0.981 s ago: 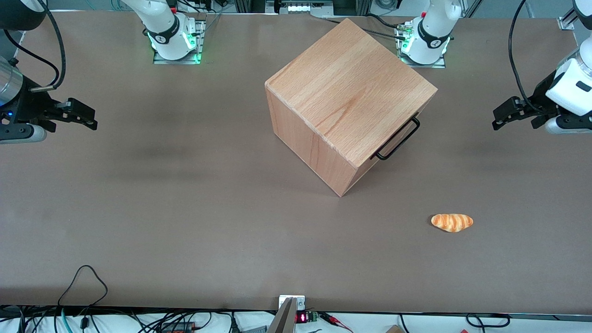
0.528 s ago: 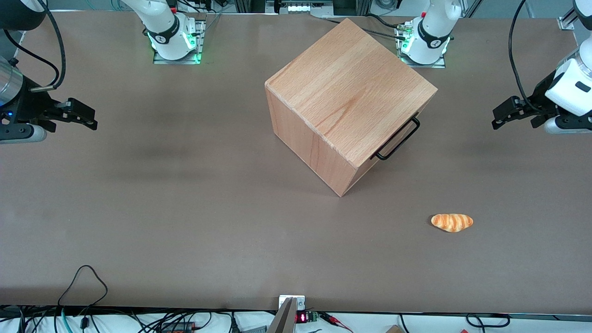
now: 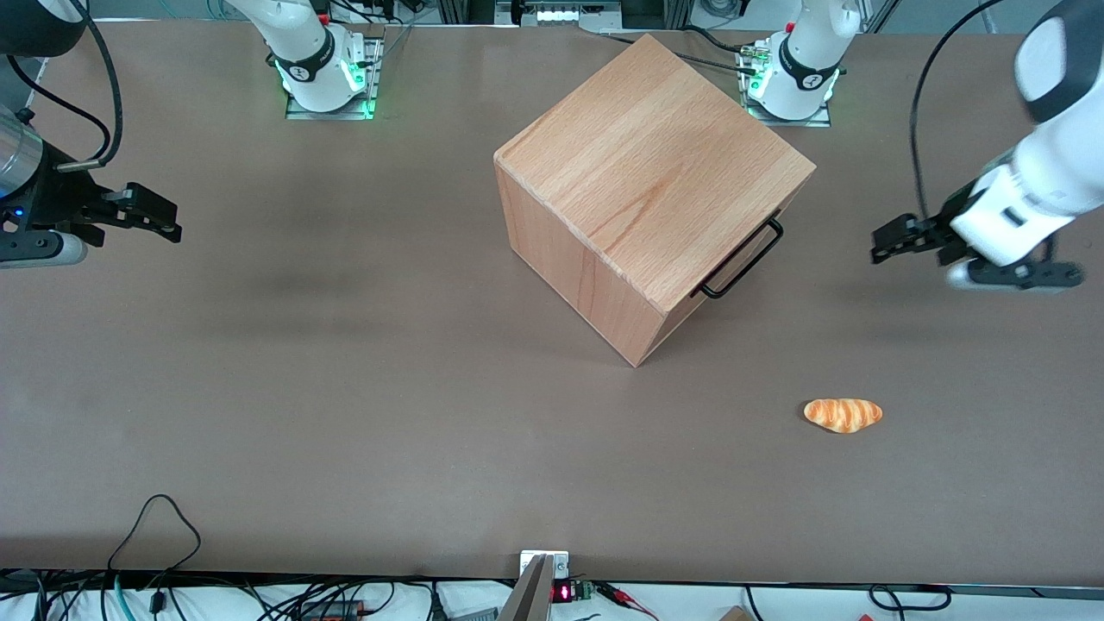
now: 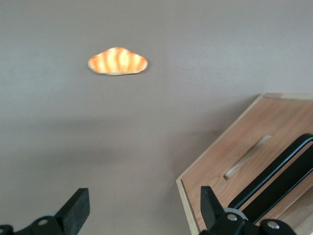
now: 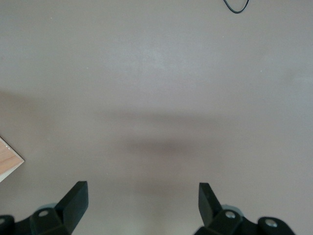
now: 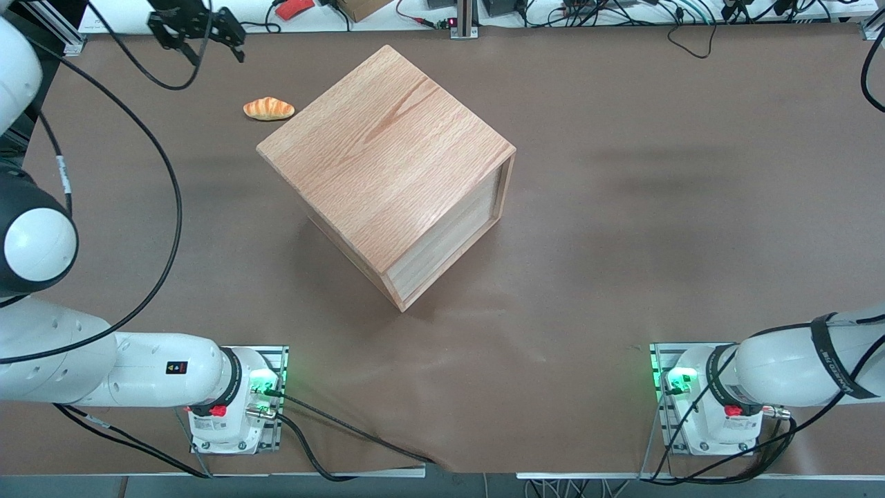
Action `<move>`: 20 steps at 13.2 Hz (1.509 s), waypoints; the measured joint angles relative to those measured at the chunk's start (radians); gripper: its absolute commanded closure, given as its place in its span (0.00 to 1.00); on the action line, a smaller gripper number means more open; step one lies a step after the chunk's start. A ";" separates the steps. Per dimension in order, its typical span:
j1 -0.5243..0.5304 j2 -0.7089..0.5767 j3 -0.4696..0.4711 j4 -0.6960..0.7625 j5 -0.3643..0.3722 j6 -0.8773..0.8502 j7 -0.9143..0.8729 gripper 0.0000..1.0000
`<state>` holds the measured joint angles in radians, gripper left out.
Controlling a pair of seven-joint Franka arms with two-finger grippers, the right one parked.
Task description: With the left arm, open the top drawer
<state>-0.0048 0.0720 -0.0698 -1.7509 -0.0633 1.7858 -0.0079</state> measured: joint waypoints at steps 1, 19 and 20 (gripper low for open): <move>-0.003 0.017 -0.017 -0.003 -0.005 0.016 0.037 0.00; -0.020 0.102 -0.147 -0.104 -0.165 0.180 0.423 0.00; -0.020 0.105 -0.147 -0.105 -0.176 0.180 0.440 0.00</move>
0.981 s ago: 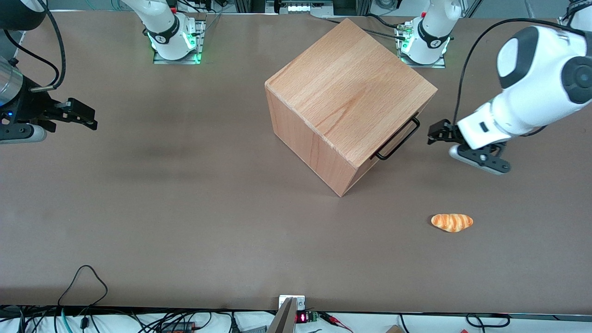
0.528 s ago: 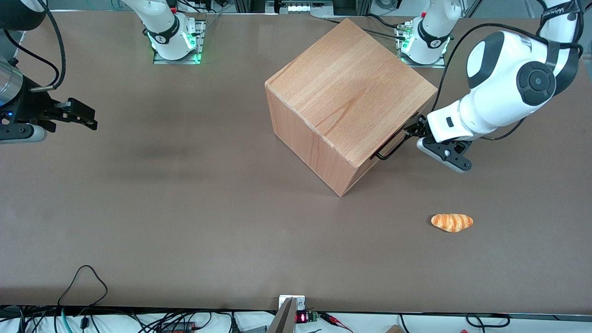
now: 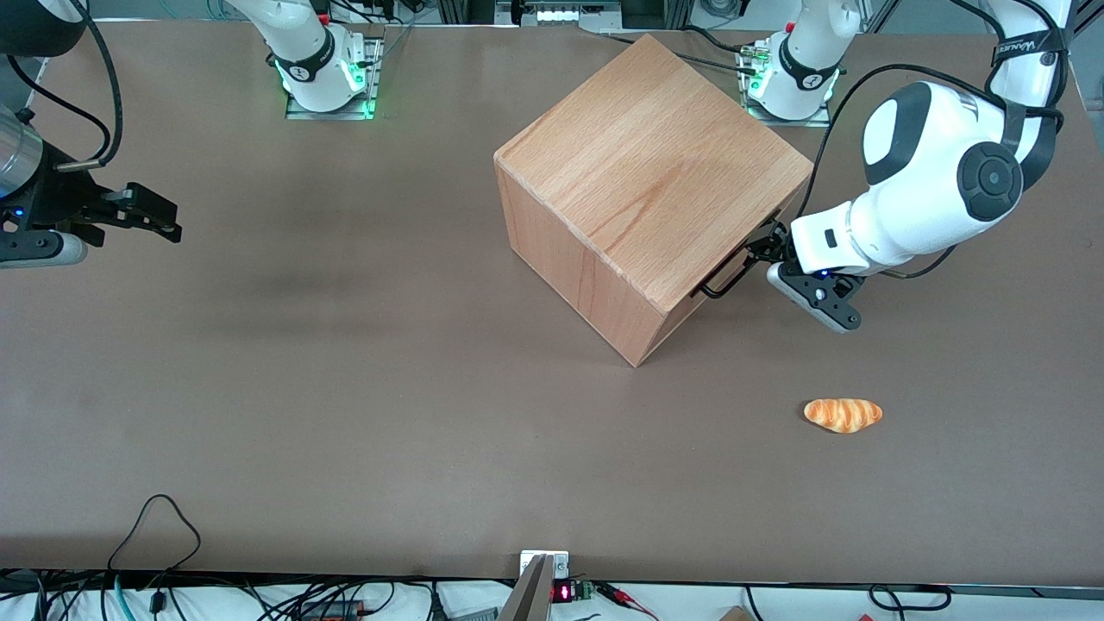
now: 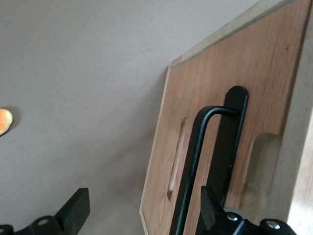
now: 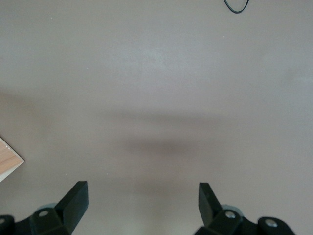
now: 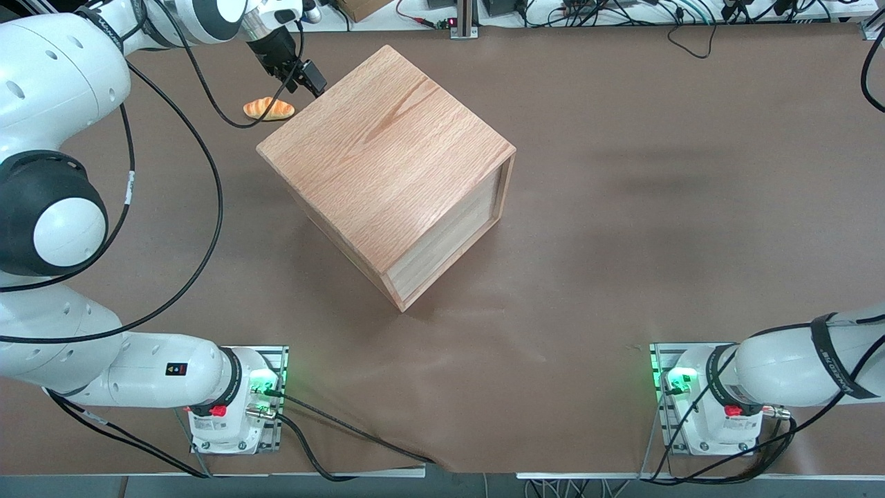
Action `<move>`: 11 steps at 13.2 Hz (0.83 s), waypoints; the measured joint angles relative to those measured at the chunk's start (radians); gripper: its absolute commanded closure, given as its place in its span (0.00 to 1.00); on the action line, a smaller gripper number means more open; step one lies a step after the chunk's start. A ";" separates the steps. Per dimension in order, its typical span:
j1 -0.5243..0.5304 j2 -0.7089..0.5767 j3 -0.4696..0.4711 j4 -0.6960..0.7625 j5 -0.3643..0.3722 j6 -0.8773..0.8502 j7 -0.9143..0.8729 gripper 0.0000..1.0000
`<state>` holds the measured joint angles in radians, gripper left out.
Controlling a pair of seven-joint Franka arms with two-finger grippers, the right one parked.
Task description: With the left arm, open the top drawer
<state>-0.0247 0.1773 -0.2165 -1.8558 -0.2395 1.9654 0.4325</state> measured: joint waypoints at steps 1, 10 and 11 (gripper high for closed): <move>0.000 0.003 0.000 -0.003 -0.003 0.000 0.016 0.00; 0.000 0.024 0.002 -0.009 -0.004 0.001 0.176 0.00; 0.000 0.028 0.002 -0.009 -0.006 0.001 0.194 0.00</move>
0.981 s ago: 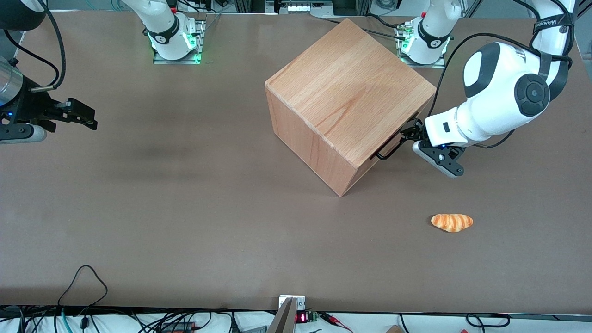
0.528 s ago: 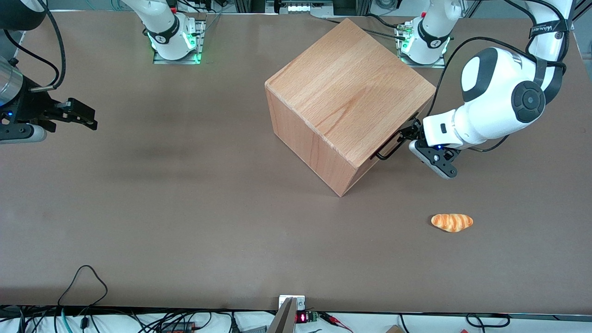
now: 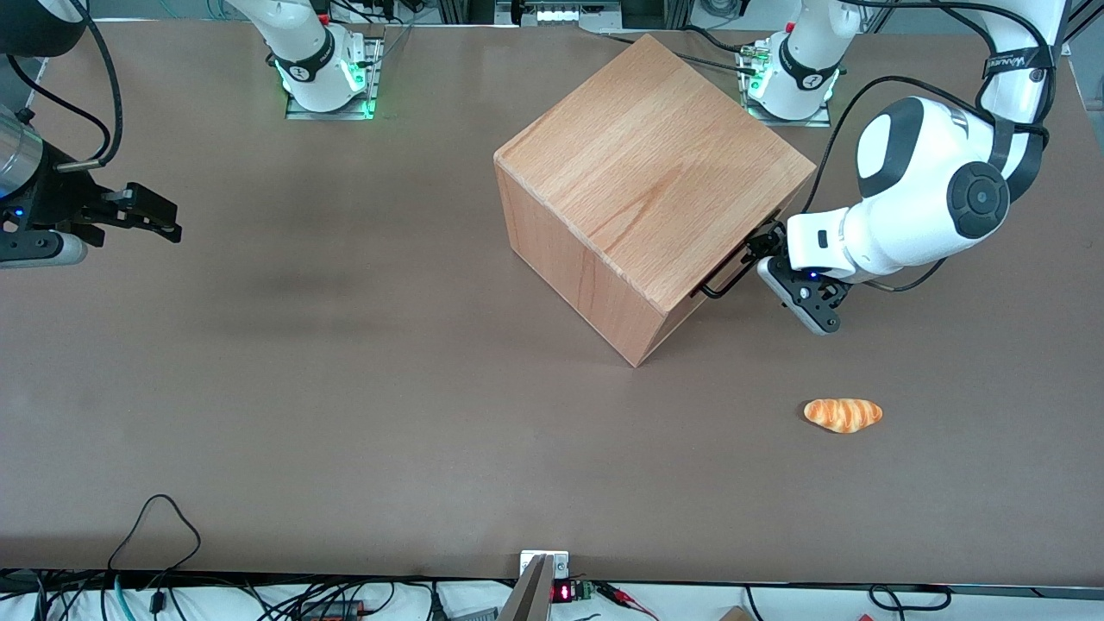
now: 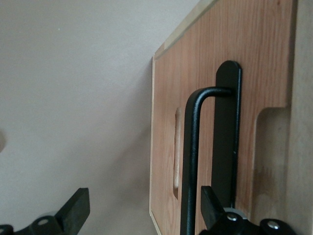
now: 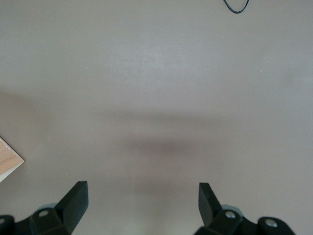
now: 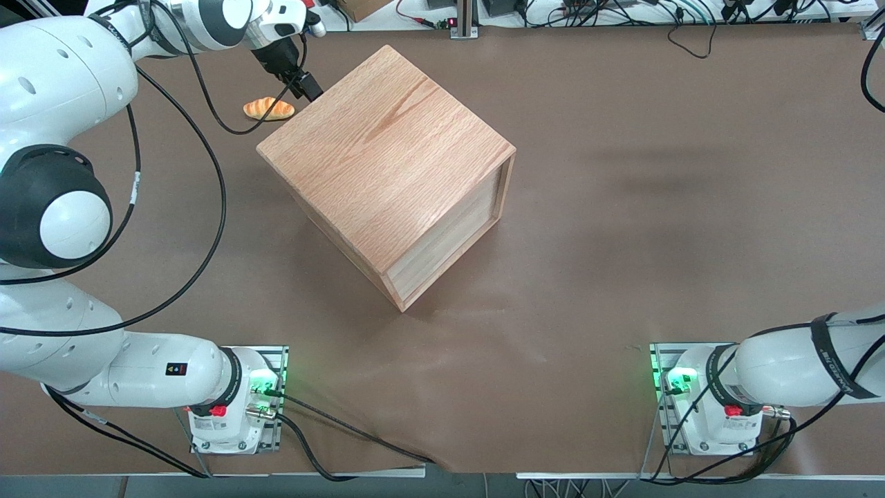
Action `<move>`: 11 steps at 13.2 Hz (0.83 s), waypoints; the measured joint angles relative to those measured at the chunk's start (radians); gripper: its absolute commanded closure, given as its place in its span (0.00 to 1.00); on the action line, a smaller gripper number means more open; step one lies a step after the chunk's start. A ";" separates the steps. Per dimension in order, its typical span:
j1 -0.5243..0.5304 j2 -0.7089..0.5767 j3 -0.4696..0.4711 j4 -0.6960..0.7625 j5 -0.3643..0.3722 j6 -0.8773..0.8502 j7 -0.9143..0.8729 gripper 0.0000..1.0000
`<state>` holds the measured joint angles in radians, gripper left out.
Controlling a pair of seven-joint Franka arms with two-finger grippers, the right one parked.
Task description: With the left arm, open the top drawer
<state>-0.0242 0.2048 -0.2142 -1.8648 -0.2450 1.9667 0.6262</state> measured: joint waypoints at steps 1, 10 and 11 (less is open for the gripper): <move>0.000 0.003 0.000 -0.001 -0.003 0.000 0.015 0.00; 0.000 0.010 0.000 -0.019 -0.009 0.006 0.031 0.00; 0.000 0.012 0.000 -0.019 -0.009 0.011 0.031 0.00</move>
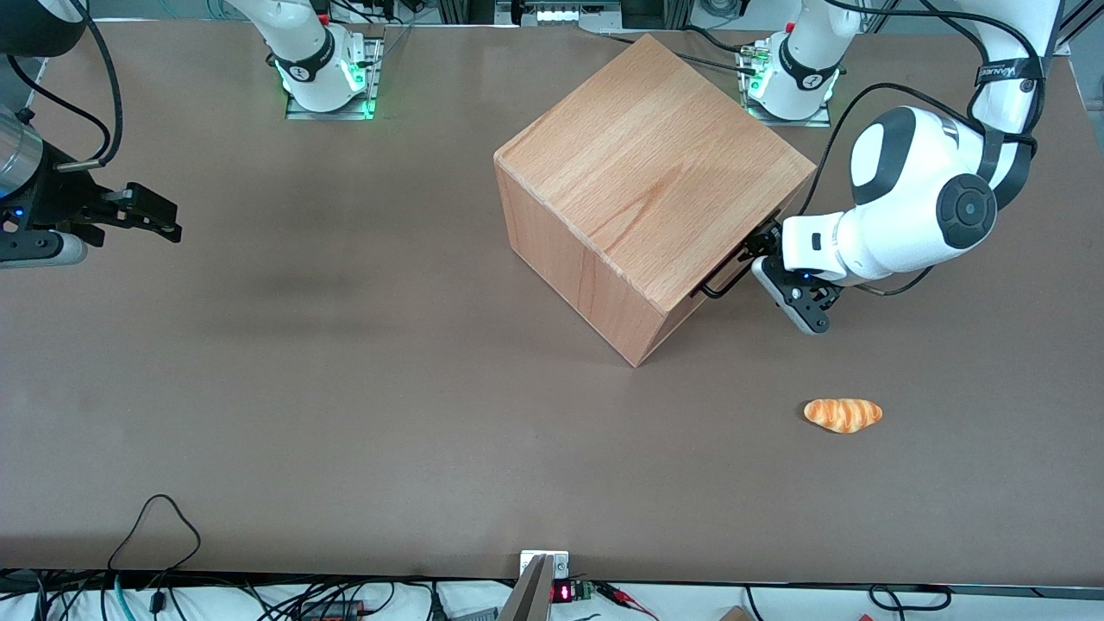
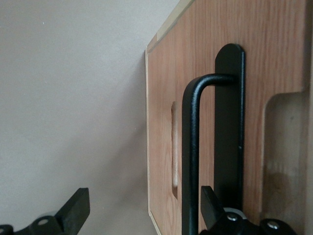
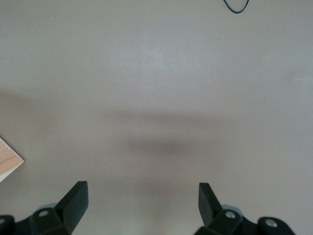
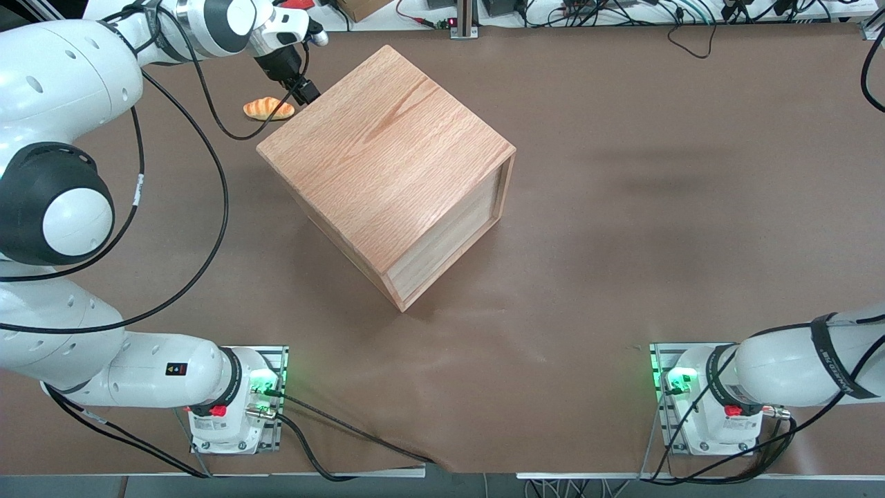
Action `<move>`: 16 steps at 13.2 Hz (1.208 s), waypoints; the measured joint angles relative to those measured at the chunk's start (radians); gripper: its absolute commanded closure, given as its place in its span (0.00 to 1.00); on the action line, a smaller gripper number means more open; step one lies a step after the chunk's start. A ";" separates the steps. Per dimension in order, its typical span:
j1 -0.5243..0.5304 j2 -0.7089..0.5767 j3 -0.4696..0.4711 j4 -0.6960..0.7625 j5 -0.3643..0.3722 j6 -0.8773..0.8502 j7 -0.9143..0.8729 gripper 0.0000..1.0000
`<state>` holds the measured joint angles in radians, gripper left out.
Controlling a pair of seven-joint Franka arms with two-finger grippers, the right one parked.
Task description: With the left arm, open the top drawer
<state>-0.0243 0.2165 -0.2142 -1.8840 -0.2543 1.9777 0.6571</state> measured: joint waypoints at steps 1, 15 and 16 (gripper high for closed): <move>0.000 0.002 0.000 -0.001 0.000 0.009 0.000 0.00; 0.008 0.015 0.200 -0.003 -0.001 0.241 0.002 0.02; 0.009 0.016 0.220 -0.003 -0.001 0.254 0.002 0.02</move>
<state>-0.0155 0.2322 0.0063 -1.8869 -0.2557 2.2315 0.6588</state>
